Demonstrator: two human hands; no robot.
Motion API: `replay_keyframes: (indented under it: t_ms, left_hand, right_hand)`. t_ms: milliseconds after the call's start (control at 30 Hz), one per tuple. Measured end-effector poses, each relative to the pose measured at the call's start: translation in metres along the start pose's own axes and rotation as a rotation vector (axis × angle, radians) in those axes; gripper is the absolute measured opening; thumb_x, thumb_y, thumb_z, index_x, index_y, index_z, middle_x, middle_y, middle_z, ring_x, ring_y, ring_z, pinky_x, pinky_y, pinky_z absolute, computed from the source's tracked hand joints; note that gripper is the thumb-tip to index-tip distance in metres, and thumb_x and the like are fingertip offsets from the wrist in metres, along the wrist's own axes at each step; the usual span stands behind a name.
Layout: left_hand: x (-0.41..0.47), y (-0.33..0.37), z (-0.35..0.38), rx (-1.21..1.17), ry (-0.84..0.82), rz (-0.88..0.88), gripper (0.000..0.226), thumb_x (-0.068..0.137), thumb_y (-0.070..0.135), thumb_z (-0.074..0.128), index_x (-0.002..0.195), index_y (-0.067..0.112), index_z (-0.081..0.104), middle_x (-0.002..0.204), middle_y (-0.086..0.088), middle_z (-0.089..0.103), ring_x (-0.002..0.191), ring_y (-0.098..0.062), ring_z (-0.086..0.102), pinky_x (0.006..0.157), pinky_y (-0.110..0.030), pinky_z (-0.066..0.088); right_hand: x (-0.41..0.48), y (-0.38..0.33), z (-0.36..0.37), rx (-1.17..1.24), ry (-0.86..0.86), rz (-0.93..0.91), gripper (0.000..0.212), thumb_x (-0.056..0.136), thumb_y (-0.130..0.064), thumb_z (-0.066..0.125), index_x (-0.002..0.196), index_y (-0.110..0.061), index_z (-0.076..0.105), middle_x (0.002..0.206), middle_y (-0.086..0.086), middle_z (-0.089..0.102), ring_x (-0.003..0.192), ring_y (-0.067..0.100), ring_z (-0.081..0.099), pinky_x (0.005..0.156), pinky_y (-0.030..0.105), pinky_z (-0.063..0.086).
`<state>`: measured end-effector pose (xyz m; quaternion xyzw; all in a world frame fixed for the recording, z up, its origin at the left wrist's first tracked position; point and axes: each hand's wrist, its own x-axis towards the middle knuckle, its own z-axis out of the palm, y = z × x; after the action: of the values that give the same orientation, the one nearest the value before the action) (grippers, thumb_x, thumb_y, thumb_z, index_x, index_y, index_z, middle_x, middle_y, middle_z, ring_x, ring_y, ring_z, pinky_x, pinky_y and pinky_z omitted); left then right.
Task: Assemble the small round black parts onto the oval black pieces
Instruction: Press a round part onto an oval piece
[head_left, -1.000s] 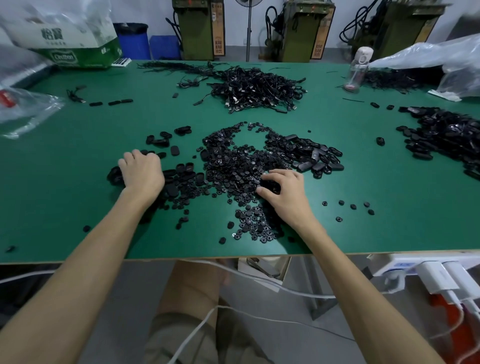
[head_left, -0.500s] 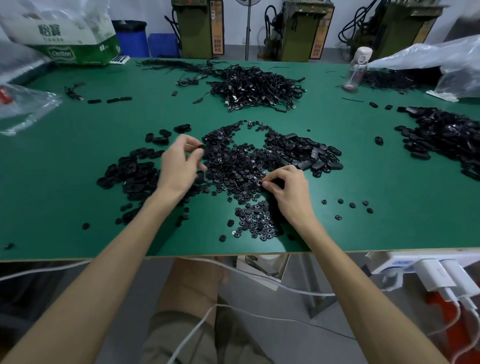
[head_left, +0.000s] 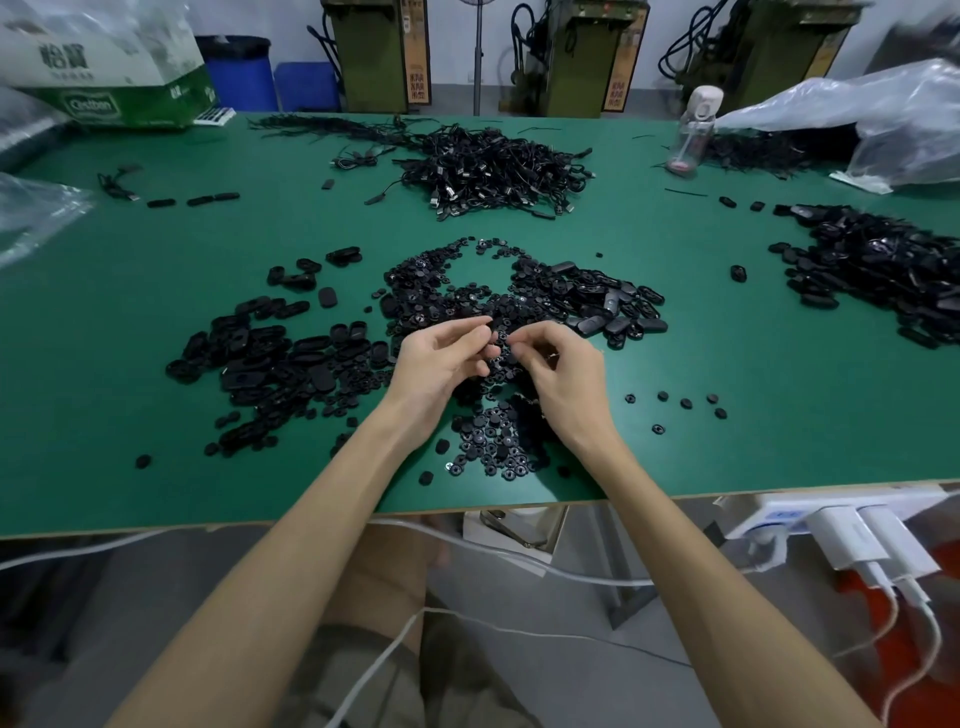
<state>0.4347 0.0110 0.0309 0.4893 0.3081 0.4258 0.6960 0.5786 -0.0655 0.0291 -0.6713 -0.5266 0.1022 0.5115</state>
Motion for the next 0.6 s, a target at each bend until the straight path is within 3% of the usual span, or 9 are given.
replay_keyframes:
  t_ms: [133, 300, 500, 600]
  left_hand:
    - [-0.0010, -0.0052, 0.0005, 0.092, 0.059, 0.080, 0.020, 0.104, 0.001, 0.054, 0.114, -0.002, 0.072, 0.093, -0.015, 0.075, 0.070, -0.016, 0.067, 0.053, -0.022, 0.051]
    - [-0.0041, -0.0074, 0.0018, 0.156, 0.028, 0.131, 0.016, 0.104, 0.002, 0.057, 0.114, -0.002, 0.069, 0.085, -0.011, 0.074, 0.064, -0.014, 0.066, 0.045, -0.021, 0.044]
    - [-0.0054, -0.0055, 0.0019, 0.126, 0.022, 0.121, 0.014, 0.101, 0.004, 0.062, 0.112, -0.006, 0.063, 0.093, -0.024, 0.073, 0.059, -0.016, 0.067, 0.042, -0.021, 0.043]
    - [-0.0066, -0.0064, 0.0030, 0.149, 0.015, 0.139, 0.015, 0.101, 0.003, 0.064, 0.109, -0.009, 0.064, 0.081, -0.016, 0.072, 0.061, -0.019, 0.069, 0.043, -0.022, 0.045]
  right_hand:
    - [0.0002, -0.0010, -0.0010, 0.034, -0.030, -0.007, 0.012, 0.096, -0.007, 0.068, 0.101, -0.014, 0.077, 0.095, -0.009, 0.075, 0.088, -0.003, 0.064, 0.078, 0.007, 0.043]
    - [-0.0018, -0.0043, -0.0022, 0.097, -0.054, -0.055, 0.013, 0.096, -0.005, 0.068, 0.102, -0.015, 0.076, 0.088, -0.016, 0.073, 0.086, 0.002, 0.067, 0.078, 0.014, 0.048]
    - [-0.0041, -0.0070, -0.0037, 0.179, -0.053, -0.072, 0.021, 0.095, -0.003, 0.066, 0.110, -0.018, 0.068, 0.083, -0.001, 0.071, 0.076, 0.014, 0.064, 0.067, 0.021, 0.047]
    - [-0.0045, -0.0071, -0.0035, 0.159, -0.065, -0.078, 0.020, 0.093, -0.001, 0.067, 0.107, -0.015, 0.071, 0.085, -0.002, 0.071, 0.080, 0.012, 0.065, 0.071, 0.023, 0.051]
